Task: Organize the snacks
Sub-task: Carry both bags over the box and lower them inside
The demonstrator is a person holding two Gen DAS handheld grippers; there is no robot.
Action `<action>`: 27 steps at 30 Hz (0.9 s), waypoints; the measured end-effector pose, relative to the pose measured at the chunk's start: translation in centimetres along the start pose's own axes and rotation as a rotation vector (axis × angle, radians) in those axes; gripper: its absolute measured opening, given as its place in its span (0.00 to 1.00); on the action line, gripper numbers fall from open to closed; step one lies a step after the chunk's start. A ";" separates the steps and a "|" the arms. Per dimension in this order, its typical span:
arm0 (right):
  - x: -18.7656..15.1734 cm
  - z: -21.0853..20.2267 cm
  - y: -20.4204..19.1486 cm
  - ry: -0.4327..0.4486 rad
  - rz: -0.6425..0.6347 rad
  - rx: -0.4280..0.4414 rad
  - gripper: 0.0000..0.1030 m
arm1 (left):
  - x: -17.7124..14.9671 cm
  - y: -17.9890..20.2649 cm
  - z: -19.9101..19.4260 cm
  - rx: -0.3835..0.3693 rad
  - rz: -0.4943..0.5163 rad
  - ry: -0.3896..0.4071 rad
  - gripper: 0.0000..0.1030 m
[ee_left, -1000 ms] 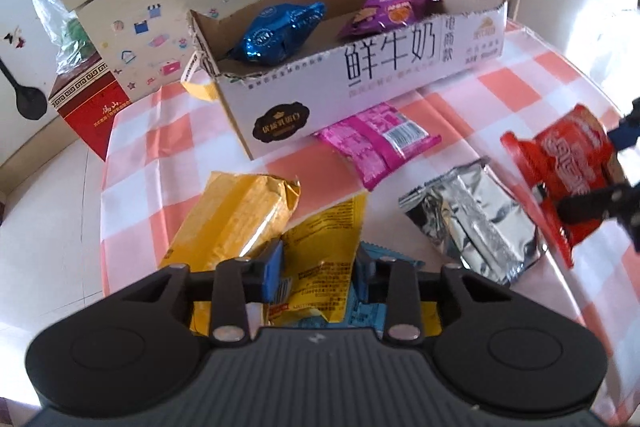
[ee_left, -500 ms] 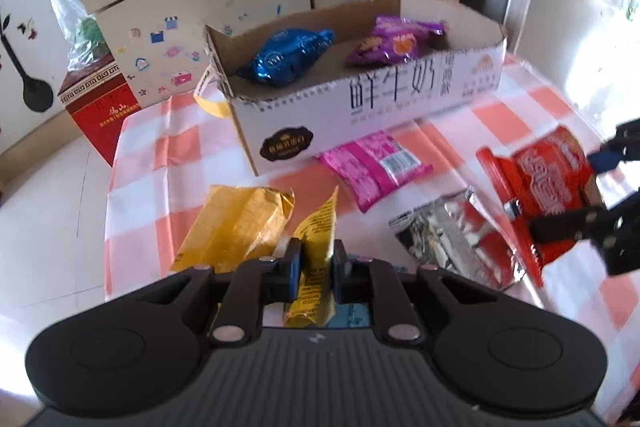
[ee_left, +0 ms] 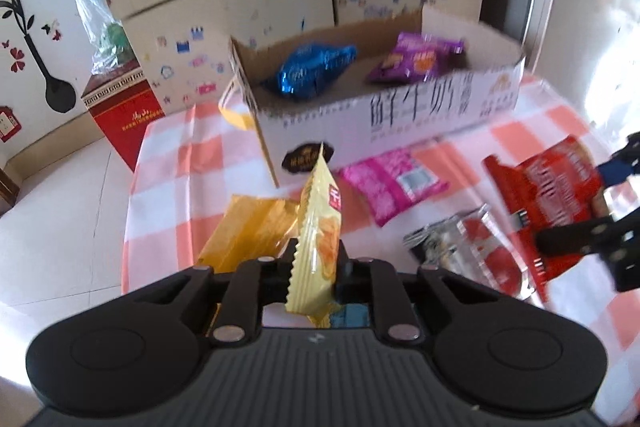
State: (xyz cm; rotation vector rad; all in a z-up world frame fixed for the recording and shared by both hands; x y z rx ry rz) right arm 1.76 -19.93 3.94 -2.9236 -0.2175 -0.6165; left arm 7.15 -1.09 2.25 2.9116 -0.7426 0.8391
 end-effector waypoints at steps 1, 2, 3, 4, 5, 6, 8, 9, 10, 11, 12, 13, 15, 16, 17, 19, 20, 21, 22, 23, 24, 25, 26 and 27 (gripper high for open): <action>0.1 -0.1 -0.1 0.005 0.000 0.004 0.71 | 0.1 0.1 -0.2 -0.002 -0.003 0.005 0.13; 0.2 -0.2 -0.2 0.008 -0.002 0.007 0.71 | 0.1 0.2 -0.4 0.000 -0.001 0.009 0.13; 0.3 -0.2 -0.3 0.012 -0.004 0.009 0.71 | 0.1 0.4 -0.6 0.005 0.005 0.013 0.13; 0.3 -0.3 -0.5 0.015 -0.007 0.011 0.71 | 0.0 0.7 -0.8 0.012 0.014 0.018 0.13; 0.4 -0.3 -0.6 0.020 -0.011 0.013 0.71 | 0.0 0.9 -0.9 0.014 0.018 0.021 0.13; 0.5 -0.4 -0.7 0.025 -0.014 0.013 0.71 | 0.0 1.0 -1.0 0.012 0.018 0.023 0.13; 0.8 -0.6 -0.8 0.037 -0.019 0.012 0.71 | 0.1 1.1 -1.2 0.012 0.016 0.032 0.13; 0.9 -0.7 -0.9 0.043 -0.020 0.011 0.71 | 0.2 1.2 -1.4 0.015 0.016 0.039 0.13; 1.0 -0.8 -1.0 0.049 -0.022 0.011 0.71 | 0.4 1.2 -1.6 0.019 0.016 0.046 0.13; 1.2 -1.0 -1.0 0.058 -0.024 0.010 0.71 | 0.5 1.2 -1.8 0.023 0.013 0.058 0.13; 1.3 -1.2 -1.1 0.065 -0.025 0.007 0.71 | 0.7 1.2 -2.0 0.023 0.010 0.067 0.13; 1.4 -1.3 -1.1 0.075 -0.028 0.001 0.71 | 0.9 1.2 -2.3 0.022 0.005 0.080 0.13; 1.9 -1.8 -1.0 0.099 -0.032 -0.012 0.71 | 1.3 1.2 -2.7 0.022 -0.004 0.096 0.13; 2.1 -2.0 -1.0 0.109 -0.032 -0.016 0.71 | 1.4 1.2 -2.9 0.023 -0.007 0.105 0.13; 2.4 -2.3 -0.9 0.122 -0.030 -0.020 0.71 | 1.6 1.2 -3.1 0.027 -0.008 0.114 0.13; 2.9 -2.7 -0.7 0.143 -0.026 -0.029 0.71 | 1.8 1.2 -3.4 0.033 -0.011 0.128 0.14; 3.2 -3.0 -0.6 0.154 -0.024 -0.035 0.71 | 2.0 1.2 -3.5 0.034 -0.016 0.135 0.14; 3.4 -3.2 -0.5 0.163 -0.023 -0.038 0.71 | 2.1 1.1 -3.7 0.033 -0.022 0.139 0.14; 3.6 -3.4 -0.3 0.172 -0.022 -0.040 0.71 | 2.2 1.0 -3.8 0.032 -0.029 0.145 0.14; 3.8 -3.6 -0.2 0.181 -0.019 -0.042 0.71 | 2.3 1.0 -3.9 0.034 -0.033 0.150 0.14; 4.0 -3.8 -0.1 0.190 -0.014 -0.045 0.71 | 2.5 1.0 -4.0 0.038 -0.038 0.156 0.14; 4.3 -3.9 0.0 0.198 -0.007 -0.047 0.71 | 2.6 0.9 -4.1 0.039 -0.043 0.161 0.14; 4.4 -4.0 0.2 0.205 0.001 -0.049 0.71 | 2.8 0.8 -4.2 0.039 -0.051 0.166 0.14; 4.6 -4.1 0.3 0.212 0.008 -0.050 0.71 | 2.9 0.8 -4.3 0.038 -0.057 0.170 0.14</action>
Point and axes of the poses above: each gripper's, at about its wrist camera, not at the fingertips, and z roughly the way its jaws point, y to its right, x to its top, the point moved 2 cm from there along z, roughly the way its jaws point, and after that the axes turned 7 degrees about -y, right-handed, at the moved point
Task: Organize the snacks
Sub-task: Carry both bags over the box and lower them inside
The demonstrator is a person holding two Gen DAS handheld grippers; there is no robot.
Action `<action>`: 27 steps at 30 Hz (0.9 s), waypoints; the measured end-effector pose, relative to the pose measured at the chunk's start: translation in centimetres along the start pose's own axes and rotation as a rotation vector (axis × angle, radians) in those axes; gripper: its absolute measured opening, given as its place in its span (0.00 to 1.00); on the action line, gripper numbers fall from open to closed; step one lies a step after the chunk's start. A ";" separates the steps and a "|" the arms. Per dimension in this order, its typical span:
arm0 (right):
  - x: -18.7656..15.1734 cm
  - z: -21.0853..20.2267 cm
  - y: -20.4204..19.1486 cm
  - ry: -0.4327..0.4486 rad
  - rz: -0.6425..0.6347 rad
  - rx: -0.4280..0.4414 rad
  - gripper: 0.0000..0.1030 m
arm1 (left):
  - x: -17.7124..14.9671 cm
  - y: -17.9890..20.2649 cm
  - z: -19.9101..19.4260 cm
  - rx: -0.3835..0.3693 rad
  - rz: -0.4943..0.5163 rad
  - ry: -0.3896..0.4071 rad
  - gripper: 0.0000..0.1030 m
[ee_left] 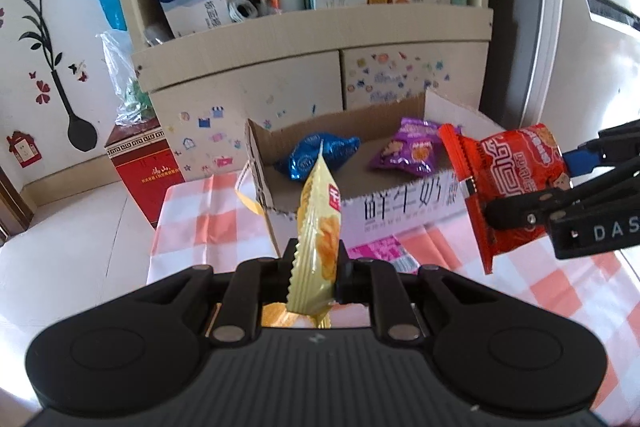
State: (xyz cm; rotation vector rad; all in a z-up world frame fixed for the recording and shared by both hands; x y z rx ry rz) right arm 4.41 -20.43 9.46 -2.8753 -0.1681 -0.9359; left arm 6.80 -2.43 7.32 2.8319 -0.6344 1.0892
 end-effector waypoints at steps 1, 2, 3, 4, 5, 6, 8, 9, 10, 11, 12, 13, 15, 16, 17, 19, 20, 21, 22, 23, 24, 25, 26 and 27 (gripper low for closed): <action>0.1 -0.1 0.0 0.006 0.004 -0.001 0.71 | 0.2 0.0 0.0 0.001 -0.005 0.004 0.14; 0.3 -0.1 0.1 0.012 0.008 -0.003 0.71 | 0.4 0.0 -0.1 0.002 -0.009 0.007 0.14; 0.4 -0.2 0.1 0.017 0.010 -0.006 0.71 | 0.5 0.0 -0.1 0.003 -0.014 0.009 0.14; 0.6 -0.2 0.0 0.023 0.010 -0.009 0.71 | 0.8 -0.1 -0.1 0.002 -0.022 0.012 0.14; 0.7 -0.2 0.0 0.027 0.011 -0.010 0.71 | 0.9 -0.1 -0.1 0.001 -0.026 0.015 0.14; 0.9 -0.1 0.0 0.030 0.012 -0.009 0.71 | 1.1 0.0 -0.1 0.000 -0.029 0.019 0.14; 1.1 -0.1 -0.1 0.036 0.014 -0.008 0.71 | 1.6 0.1 -0.2 0.000 -0.033 0.029 0.14; 1.2 -0.1 -0.2 0.039 0.014 -0.010 0.71 | 1.7 0.1 -0.2 -0.001 -0.035 0.033 0.14; 1.3 -0.1 -0.2 0.042 0.014 -0.012 0.71 | 1.9 0.2 -0.2 -0.001 -0.038 0.037 0.14; 1.4 0.0 -0.2 0.045 0.016 -0.015 0.71 | 2.2 0.2 -0.2 0.001 -0.040 0.043 0.14; 1.6 0.0 -0.2 0.050 0.017 -0.018 0.71 | 2.5 0.2 -0.2 0.005 -0.041 0.049 0.14; 1.7 0.0 -0.2 0.055 0.019 -0.021 0.71 | 2.8 0.3 -0.2 0.009 -0.041 0.056 0.14; 2.1 0.1 0.0 0.068 0.029 -0.022 0.71 | 3.3 0.3 -0.2 0.025 -0.034 0.070 0.14; 2.3 0.1 0.1 0.073 0.036 -0.022 0.71 | 3.6 0.3 -0.1 0.034 -0.030 0.075 0.14; 2.5 0.1 0.2 0.078 0.042 -0.026 0.71 | 3.9 0.3 -0.1 0.043 -0.027 0.082 0.14; 2.8 0.2 0.4 0.087 0.045 -0.039 0.71 | 4.4 0.3 0.3 0.053 -0.025 0.089 0.14; 2.9 0.2 0.5 0.092 0.045 -0.044 0.71 | 4.6 0.2 0.5 0.057 -0.026 0.090 0.14; 3.1 0.3 0.6 0.097 0.049 -0.043 0.71 | 4.8 0.2 0.6 0.060 -0.027 0.092 0.14; 3.2 0.4 0.7 0.100 0.054 -0.041 0.71 | 5.1 0.1 0.8 0.065 -0.030 0.094 0.14; 3.3 0.5 0.9 0.102 0.063 -0.041 0.71 | 5.3 0.1 1.0 0.067 -0.033 0.095 0.14; 3.5 0.6 1.0 0.105 0.071 -0.043 0.71 | 5.5 0.0 1.2 0.068 -0.035 0.096 0.14; 3.7 0.7 1.2 0.108 0.077 -0.047 0.71 | 5.7 0.0 1.3 0.067 -0.037 0.097 0.14; 3.8 0.8 1.4 0.113 0.085 -0.049 0.71 | 5.9 0.0 1.5 0.067 -0.037 0.099 0.14; 4.0 0.9 1.6 0.119 0.096 -0.048 0.71 | 6.2 0.0 1.7 0.072 -0.034 0.103 0.14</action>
Point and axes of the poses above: each gripper's, at about its wrist camera, not at the fingertips, and z roughly the way its jaws point, y to its right, x to its top, the point moved 2 cm from there along z, roughly the way its jaws point, and after that the axes turned 7 degrees about -y, right-handed, at the moved point
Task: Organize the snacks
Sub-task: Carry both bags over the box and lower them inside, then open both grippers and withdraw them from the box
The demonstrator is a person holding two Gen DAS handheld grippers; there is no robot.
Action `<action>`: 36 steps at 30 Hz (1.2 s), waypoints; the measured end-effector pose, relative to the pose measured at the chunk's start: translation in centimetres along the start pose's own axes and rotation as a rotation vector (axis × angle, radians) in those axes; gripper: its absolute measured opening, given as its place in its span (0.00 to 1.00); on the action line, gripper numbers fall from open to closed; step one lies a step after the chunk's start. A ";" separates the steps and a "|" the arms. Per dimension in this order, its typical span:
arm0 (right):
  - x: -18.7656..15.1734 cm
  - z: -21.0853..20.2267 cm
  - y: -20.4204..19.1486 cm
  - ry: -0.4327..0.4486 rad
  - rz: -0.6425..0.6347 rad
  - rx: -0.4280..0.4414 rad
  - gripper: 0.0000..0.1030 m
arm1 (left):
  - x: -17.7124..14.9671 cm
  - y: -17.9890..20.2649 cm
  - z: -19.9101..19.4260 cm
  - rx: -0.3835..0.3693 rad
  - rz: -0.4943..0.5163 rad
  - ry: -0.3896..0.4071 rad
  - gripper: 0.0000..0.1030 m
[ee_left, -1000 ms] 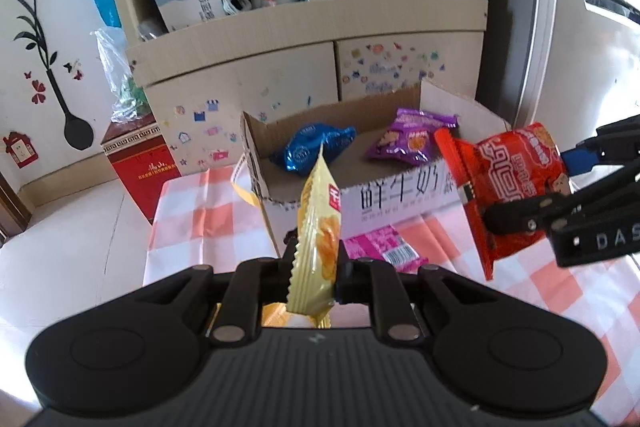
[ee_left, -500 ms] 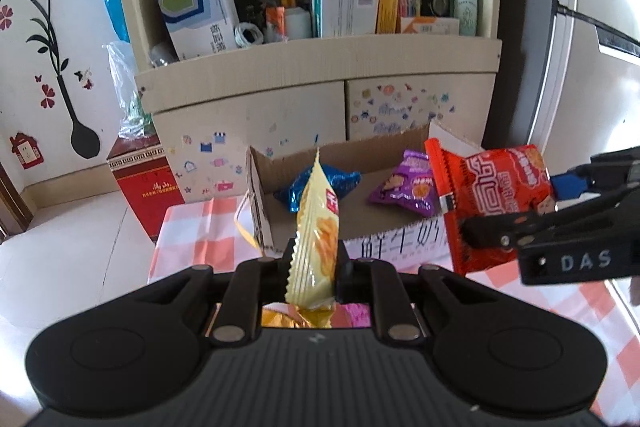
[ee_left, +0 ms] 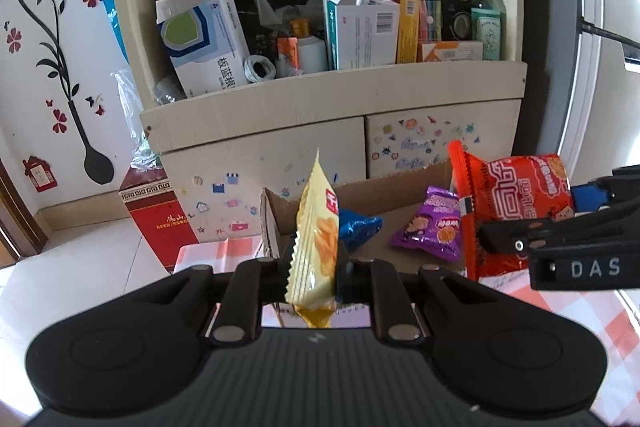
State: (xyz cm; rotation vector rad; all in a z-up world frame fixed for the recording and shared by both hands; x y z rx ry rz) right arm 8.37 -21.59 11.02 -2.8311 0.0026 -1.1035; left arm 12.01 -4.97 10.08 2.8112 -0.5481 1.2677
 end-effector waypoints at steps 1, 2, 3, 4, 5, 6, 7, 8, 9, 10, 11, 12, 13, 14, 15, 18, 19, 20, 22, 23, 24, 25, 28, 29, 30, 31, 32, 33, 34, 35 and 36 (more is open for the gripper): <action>0.2 0.0 0.1 0.006 0.010 0.001 0.71 | 0.2 0.1 0.2 0.006 0.004 0.004 0.14; 0.5 0.1 0.4 0.015 0.025 0.003 0.71 | 0.4 0.1 0.5 0.014 0.010 0.009 0.14; 0.7 0.1 0.5 0.022 0.038 0.006 0.71 | 0.7 0.1 0.8 0.016 0.008 0.010 0.14; 1.0 0.1 0.7 0.028 0.051 0.011 0.71 | 0.9 0.0 1.0 0.013 0.001 0.009 0.14; 1.2 0.2 0.9 0.034 0.061 0.016 0.71 | 1.1 -0.1 1.4 0.008 -0.011 0.007 0.14; 1.5 0.2 1.0 0.040 0.072 0.020 0.71 | 1.3 -0.2 1.7 0.003 -0.020 0.006 0.14; 1.7 0.3 1.1 0.048 0.083 0.025 0.71 | 1.5 -0.3 2.1 -0.001 -0.026 0.004 0.14; 1.9 0.5 1.2 0.051 0.092 0.028 0.71 | 1.8 -0.4 2.5 -0.007 -0.033 0.001 0.14; 2.1 0.8 1.3 0.052 0.101 0.030 0.71 | 2.0 -0.5 3.1 -0.016 -0.047 -0.004 0.15; 2.3 1.1 1.5 0.051 0.113 0.033 0.71 | 2.2 -0.7 3.6 -0.026 -0.061 -0.010 0.15; 2.4 1.5 1.6 0.048 0.128 0.037 0.71 | 2.3 -0.8 4.0 -0.035 -0.071 -0.015 0.15; 2.6 2.0 1.8 0.047 0.144 0.042 0.71 | 2.5 -0.9 4.6 -0.048 -0.080 -0.020 0.15; 2.8 2.5 2.0 0.047 0.164 0.047 0.71 | 2.7 -1.0 5.1 -0.057 -0.088 -0.025 0.18; 2.9 3.0 2.3 0.050 0.186 0.049 0.72 | 2.8 -1.2 5.8 -0.063 -0.106 -0.033 0.18; 3.0 3.5 2.5 0.054 0.203 0.047 0.73 | 2.9 -1.4 6.5 -0.061 -0.126 -0.041 0.23; 2.9 5.0 3.1 0.048 0.248 0.024 0.87 | 2.6 -1.8 7.3 -0.054 -0.156 -0.042 0.65; 2.9 5.2 3.3 0.045 0.263 0.032 0.89 | 2.5 -1.8 7.2 -0.045 -0.164 -0.040 0.71; 2.8 5.1 3.5 0.043 0.276 0.044 0.91 | 2.6 -1.8 7.1 -0.040 -0.168 -0.041 0.71; 2.9 4.9 3.8 0.043 0.301 0.060 0.92 | 2.8 -1.8 6.4 -0.052 -0.161 -0.035 0.71; 2.9 4.7 4.0 0.041 0.312 0.061 0.92 | 2.9 -1.9 5.8 -0.054 -0.159 -0.027 0.72; 2.8 4.5 4.1 0.038 0.318 0.066 0.92 | 2.9 -1.9 5.4 -0.052 -0.161 -0.026 0.74; 2.8 4.4 4.1 0.034 0.319 0.074 0.92 | 2.9 -2.1 4.8 -0.051 -0.162 -0.034 0.77; 2.6 3.9 3.7 0.011 0.302 0.101 0.93 | 2.4 -2.6 3.6 -0.050 -0.152 -0.049 0.79; 2.5 3.8 3.4 0.004 0.285 0.105 0.93 | 2.0 -2.9 3.1 -0.042 -0.150 -0.054 0.80; 2.3 3.6 3.1 -0.001 0.264 0.108 0.93 | 1.5 -3.2 2.8 -0.036 -0.153 -0.064 0.80; 2.2 3.5 2.7 -0.007 0.236 0.109 0.93 | 1.1 -3.4 2.6 -0.033 -0.156 -0.075 0.80; 2.0 3.3 2.1 -0.013 0.204 0.108 0.94 | 0.4 -3.7 2.4 -0.033 -0.157 -0.091 0.80; 1.7 3.1 1.6 -0.019 0.173 0.107 0.94 | -0.1 -3.9 2.2 -0.030 -0.156 -0.106 0.80; 1.5 2.9 1.2 -0.024 0.152 0.107 0.94 | -0.8 -4.1 2.0 -0.020 -0.154 -0.122 0.80; 1.3 2.7 0.7 -0.032 0.128 0.109 0.95 | -1.3 -4.3 1.8 -0.010 -0.149 -0.133 0.80; 1.0 2.6 0.4 -0.043 0.113 0.111 0.96 | -1.7 -4.3 1.6 -0.005 -0.145 -0.141 0.80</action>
Point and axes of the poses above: each gripper's, at about its wrist camera, not at the fingertips, and z roughly the way its jaws point, y to its right, x to its top, the point moved 2 cm from there along z, roughly the way its jaws point, and after that the axes turned 7 degrees about -y, right-handed, at the moved point
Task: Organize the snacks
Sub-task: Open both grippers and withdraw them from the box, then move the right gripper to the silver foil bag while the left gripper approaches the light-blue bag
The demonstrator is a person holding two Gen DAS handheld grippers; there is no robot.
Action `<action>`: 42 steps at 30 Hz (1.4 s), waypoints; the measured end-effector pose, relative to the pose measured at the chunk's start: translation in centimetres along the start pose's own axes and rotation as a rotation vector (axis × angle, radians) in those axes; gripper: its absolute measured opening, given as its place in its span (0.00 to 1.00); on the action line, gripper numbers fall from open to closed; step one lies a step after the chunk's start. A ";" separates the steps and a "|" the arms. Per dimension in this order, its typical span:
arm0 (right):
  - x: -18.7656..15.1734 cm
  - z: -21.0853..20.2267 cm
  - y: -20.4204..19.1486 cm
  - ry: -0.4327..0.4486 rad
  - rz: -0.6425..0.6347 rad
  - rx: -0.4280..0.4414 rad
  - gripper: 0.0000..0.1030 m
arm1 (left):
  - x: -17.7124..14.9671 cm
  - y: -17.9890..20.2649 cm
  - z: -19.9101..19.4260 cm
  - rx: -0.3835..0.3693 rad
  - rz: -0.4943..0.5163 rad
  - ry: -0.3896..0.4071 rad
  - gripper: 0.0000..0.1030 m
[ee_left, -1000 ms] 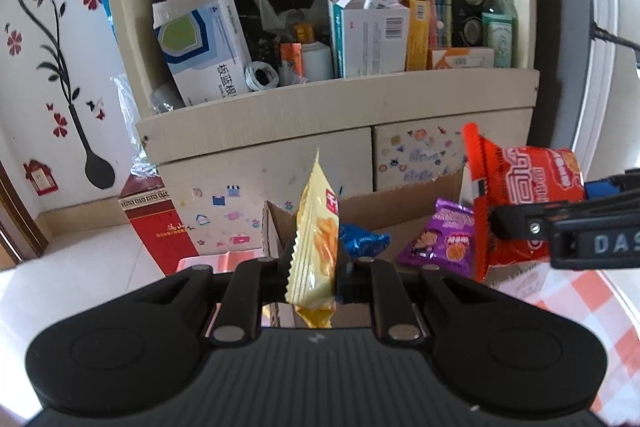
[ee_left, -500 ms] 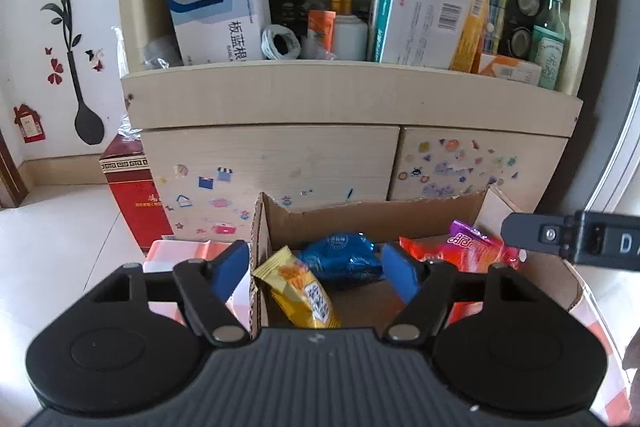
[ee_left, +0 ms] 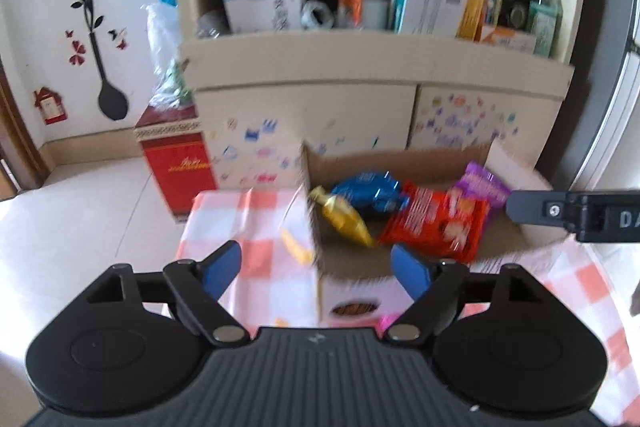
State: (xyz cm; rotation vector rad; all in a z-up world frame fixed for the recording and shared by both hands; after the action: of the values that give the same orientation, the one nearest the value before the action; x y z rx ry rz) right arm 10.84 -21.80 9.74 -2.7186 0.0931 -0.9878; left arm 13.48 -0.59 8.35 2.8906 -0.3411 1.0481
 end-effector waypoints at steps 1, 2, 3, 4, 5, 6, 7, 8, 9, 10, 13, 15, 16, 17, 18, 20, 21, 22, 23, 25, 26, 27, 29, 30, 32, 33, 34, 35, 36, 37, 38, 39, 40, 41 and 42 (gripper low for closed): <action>-0.4 0.0 -0.3 -0.015 -0.012 0.001 0.96 | -0.5 -0.1 -0.2 0.003 0.004 -0.010 0.80; -0.8 -0.1 -0.6 -0.032 -0.023 0.000 0.96 | -1.1 -0.3 -0.4 0.001 0.008 -0.019 0.80; -1.1 -0.1 -0.8 -0.047 -0.032 0.000 0.96 | -1.6 -0.3 -0.6 -0.001 0.012 -0.028 0.80; -1.5 -0.1 -1.0 -0.062 -0.037 0.001 0.96 | -2.0 -0.3 -0.7 -0.001 0.016 -0.033 0.80; -2.0 -0.1 -1.1 -0.079 -0.038 0.005 0.96 | -2.5 -0.3 -0.9 0.003 0.024 -0.039 0.80; -2.4 -0.1 -1.2 -0.095 -0.037 0.009 0.96 | -2.9 -0.3 -1.0 0.009 0.035 -0.044 0.80; -2.8 -0.1 -1.3 -0.112 -0.038 0.009 0.96 | -3.3 -0.3 -1.1 0.015 0.044 -0.052 0.80; -3.3 -0.1 -1.4 -0.131 -0.039 0.005 0.96 | -3.9 -0.2 -1.2 0.018 0.054 -0.063 0.80; -3.8 -0.1 -1.5 -0.150 -0.042 0.001 0.96 | -4.4 -0.2 -1.3 0.019 0.061 -0.075 0.80; -4.3 -0.2 -1.5 -0.164 -0.044 -0.001 0.96 | -4.8 -0.3 -1.4 0.019 0.063 -0.084 0.80; -5.7 -0.3 -1.8 -0.209 -0.052 -0.008 0.96 | -6.3 -0.2 -1.8 0.015 0.077 -0.101 0.80; -6.7 -0.5 -2.0 -0.232 -0.054 -0.014 0.96 | -7.2 0.0 -2.0 0.011 0.091 -0.116 0.80; -7.1 -0.5 -2.1 -0.244 -0.055 -0.013 0.96 | -7.7 0.2 -1.9 0.009 0.102 -0.126 0.80; -7.6 -0.6 -2.2 -0.257 -0.056 -0.010 0.97 | -8.2 0.3 -1.9 0.008 0.114 -0.138 0.80; -8.0 -0.6 -2.2 -0.268 -0.056 -0.010 0.97 | -8.7 0.5 -1.9 0.010 0.124 -0.147 0.80; -8.9 -0.6 -2.4 -0.290 -0.060 -0.013 0.97 | -9.4 0.6 -1.8 0.010 0.143 -0.161 0.80; -9.4 -0.6 -2.5 -0.303 -0.066 -0.014 0.97 | -9.7 0.7 -1.7 0.009 0.153 -0.167 0.80; -9.7 -0.5 -2.6 -0.312 -0.073 -0.017 0.97 | -10.0 0.8 -1.6 0.008 0.166 -0.176 0.80; -10.1 -0.3 -2.7 -0.321 -0.081 -0.020 0.97 | -10.3 0.9 -1.5 0.008 0.176 -0.183 0.80; -10.6 0.0 -2.8 -0.341 -0.088 -0.022 0.97 | -10.9 0.9 -1.4 0.012 0.191 -0.195 0.80; -10.9 0.2 -2.8 -0.354 -0.089 -0.020 0.97 | -11.1 0.8 -1.3 0.011 0.194 -0.201 0.80; -11.1 0.4 -2.8 -0.363 -0.089 -0.019 0.97 | -11.4 0.7 -1.2 0.008 0.198 -0.208 0.80; -11.4 0.8 -2.7 -0.378 -0.092 -0.022 0.97 | -11.8 0.7 -1.0 0.000 0.205 -0.218 0.80; -11.6 1.1 -2.6 -0.386 -0.091 -0.025 0.97 | -11.9 0.6 -0.9 -0.004 0.209 -0.222 0.80; -11.8 1.5 -2.5 -0.400 -0.080 -0.027 0.97 | -12.2 0.7 -0.7 -0.008 0.220 -0.231 0.80; -11.9 1.8 -2.5 -0.406 -0.073 -0.026 0.97 | -12.2 0.8 -0.6 -0.009 0.226 -0.235 0.80; -11.9 2.0 -2.5 -0.410 -0.069 -0.026 0.97 | -12.4 0.9 -0.5 -0.011 0.233 -0.239 0.80; -12.0 2.3 -2.5 -0.414 -0.063 -0.030 0.97 | -12.4 0.9 -0.4 -0.015 0.239 -0.242 0.80; -12.0 2.6 -2.5 -0.418 -0.056 -0.035 0.97 | -12.5 1.0 -0.3 -0.018 0.244 -0.247 0.80; -12.1 2.8 -2.5 -0.424 -0.050 -0.038 0.96 | -12.5 1.1 -0.2 -0.022 0.248 -0.251 0.80; -12.1 3.1 -2.5 -0.428 -0.043 -0.038 0.96 | -12.6 1.2 -0.1 -0.027 0.251 -0.255 0.80; -12.1 3.2 -2.6 -0.433 -0.038 -0.035 0.96 | -12.6 1.2 0.0 -0.033 0.251 -0.258 0.80; -12.1 3.4 -2.6 -0.437 -0.037 -0.033 0.96 | -12.6 1.2 0.0 -0.041 0.253 -0.260 0.80; -12.2 3.6 -2.7 -0.439 -0.037 -0.035 0.95 | -12.7 1.3 0.1 -0.048 0.257 -0.262 0.80; -12.2 3.7 -2.8 -0.441 -0.041 -0.041 0.94 | -12.7 1.5 0.2 -0.054 0.264 -0.263 0.80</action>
State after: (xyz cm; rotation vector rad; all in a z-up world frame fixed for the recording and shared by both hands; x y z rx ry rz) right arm 3.79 -16.58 0.07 -2.9135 -0.0229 -0.3794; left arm 3.79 0.34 0.04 2.9942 -0.7689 0.6662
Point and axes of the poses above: each gripper's, at about its wrist camera, not at the fingertips, and z roughly the way its jaws point, y to its right, x to its top, the point moved 2 cm from there along z, roughly the way its jaws point, and after that the axes turned 7 degrees about -y, right-handed, at the moved point
